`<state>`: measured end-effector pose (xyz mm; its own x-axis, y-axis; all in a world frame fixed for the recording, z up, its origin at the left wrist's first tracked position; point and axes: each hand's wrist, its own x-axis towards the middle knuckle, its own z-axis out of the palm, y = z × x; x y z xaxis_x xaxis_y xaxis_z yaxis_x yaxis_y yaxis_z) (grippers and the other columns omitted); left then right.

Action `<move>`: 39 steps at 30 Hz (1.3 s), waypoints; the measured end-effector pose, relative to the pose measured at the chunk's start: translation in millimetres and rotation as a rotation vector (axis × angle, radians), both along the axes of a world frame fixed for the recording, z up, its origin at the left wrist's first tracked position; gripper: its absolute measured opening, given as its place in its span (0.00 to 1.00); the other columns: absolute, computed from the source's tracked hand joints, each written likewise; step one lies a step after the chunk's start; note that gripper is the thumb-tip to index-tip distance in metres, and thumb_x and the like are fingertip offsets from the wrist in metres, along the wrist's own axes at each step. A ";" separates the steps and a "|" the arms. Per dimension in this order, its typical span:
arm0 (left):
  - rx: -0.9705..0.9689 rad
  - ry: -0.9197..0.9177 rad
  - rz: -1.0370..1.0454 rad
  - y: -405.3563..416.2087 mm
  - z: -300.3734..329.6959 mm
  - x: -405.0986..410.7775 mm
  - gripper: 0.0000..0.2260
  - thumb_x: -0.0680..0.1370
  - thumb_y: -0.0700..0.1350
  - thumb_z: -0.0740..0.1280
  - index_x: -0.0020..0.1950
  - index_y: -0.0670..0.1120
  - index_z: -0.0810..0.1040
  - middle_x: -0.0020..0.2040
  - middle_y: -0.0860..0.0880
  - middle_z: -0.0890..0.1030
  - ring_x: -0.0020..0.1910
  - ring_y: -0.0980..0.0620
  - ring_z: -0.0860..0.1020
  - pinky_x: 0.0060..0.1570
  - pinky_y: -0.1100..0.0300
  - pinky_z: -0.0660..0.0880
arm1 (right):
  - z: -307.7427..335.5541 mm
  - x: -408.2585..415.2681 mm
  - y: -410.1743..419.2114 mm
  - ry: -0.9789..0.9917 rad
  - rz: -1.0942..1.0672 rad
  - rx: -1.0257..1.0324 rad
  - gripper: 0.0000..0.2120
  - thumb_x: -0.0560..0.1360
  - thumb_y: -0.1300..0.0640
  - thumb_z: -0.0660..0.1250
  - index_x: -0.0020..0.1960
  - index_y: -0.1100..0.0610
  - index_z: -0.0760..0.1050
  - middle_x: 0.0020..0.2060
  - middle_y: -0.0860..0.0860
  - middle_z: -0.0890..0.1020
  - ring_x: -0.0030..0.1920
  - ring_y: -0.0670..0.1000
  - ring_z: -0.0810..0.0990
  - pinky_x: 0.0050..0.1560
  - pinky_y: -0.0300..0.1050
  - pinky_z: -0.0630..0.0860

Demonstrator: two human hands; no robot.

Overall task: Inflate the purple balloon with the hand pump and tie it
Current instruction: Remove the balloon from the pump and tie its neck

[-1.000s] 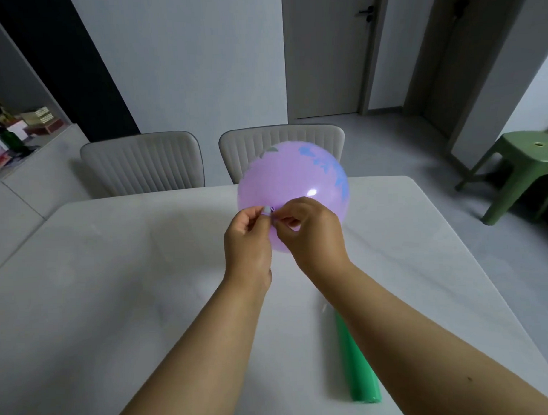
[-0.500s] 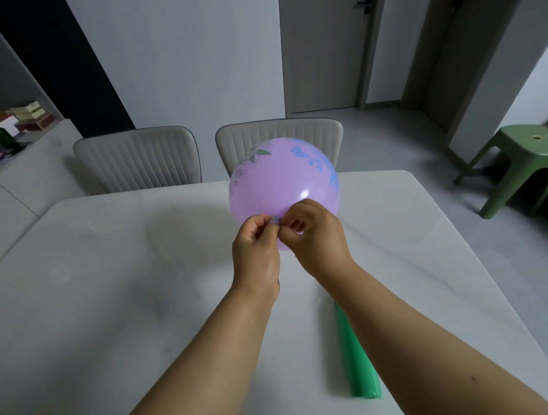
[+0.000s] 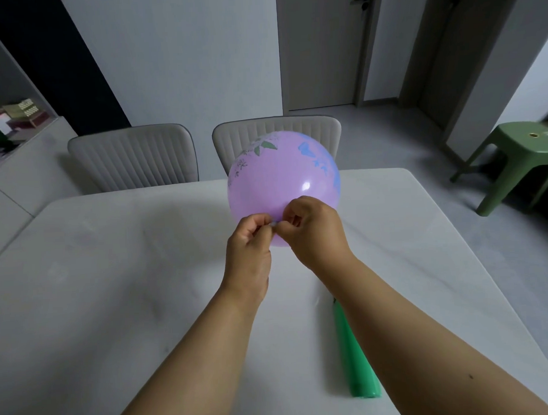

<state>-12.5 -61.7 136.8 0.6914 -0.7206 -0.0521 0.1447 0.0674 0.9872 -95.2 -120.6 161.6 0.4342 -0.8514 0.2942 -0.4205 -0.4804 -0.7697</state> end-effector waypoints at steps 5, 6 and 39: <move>0.015 -0.095 -0.044 1.0 -0.3 4.3 0.08 0.77 0.34 0.64 0.45 0.45 0.79 0.43 0.49 0.80 0.44 0.55 0.77 0.48 0.65 0.75 | -4.1 0.4 2.2 -0.053 -0.006 -0.011 0.07 0.66 0.63 0.69 0.32 0.65 0.73 0.29 0.56 0.73 0.31 0.51 0.68 0.30 0.45 0.65; 0.012 -0.101 -0.045 0.9 -0.7 5.3 0.08 0.76 0.33 0.64 0.45 0.45 0.79 0.44 0.49 0.80 0.44 0.54 0.77 0.49 0.65 0.76 | -5.3 0.7 2.3 -0.072 -0.009 -0.005 0.07 0.65 0.63 0.69 0.32 0.66 0.73 0.29 0.57 0.74 0.30 0.51 0.68 0.30 0.44 0.65; 0.245 -0.086 -0.001 7.7 10.5 14.3 0.07 0.74 0.36 0.70 0.38 0.46 0.82 0.36 0.50 0.81 0.36 0.54 0.76 0.42 0.66 0.73 | -42.9 3.7 -5.0 -0.084 0.064 -0.359 0.03 0.64 0.65 0.72 0.38 0.63 0.82 0.36 0.56 0.80 0.38 0.56 0.80 0.42 0.35 0.70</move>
<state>1.8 -53.9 147.3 0.6998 -0.6947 -0.1663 0.0599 -0.1749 0.9828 -91.4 -125.7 118.7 0.4447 -0.6597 0.6059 -0.3232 -0.7491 -0.5783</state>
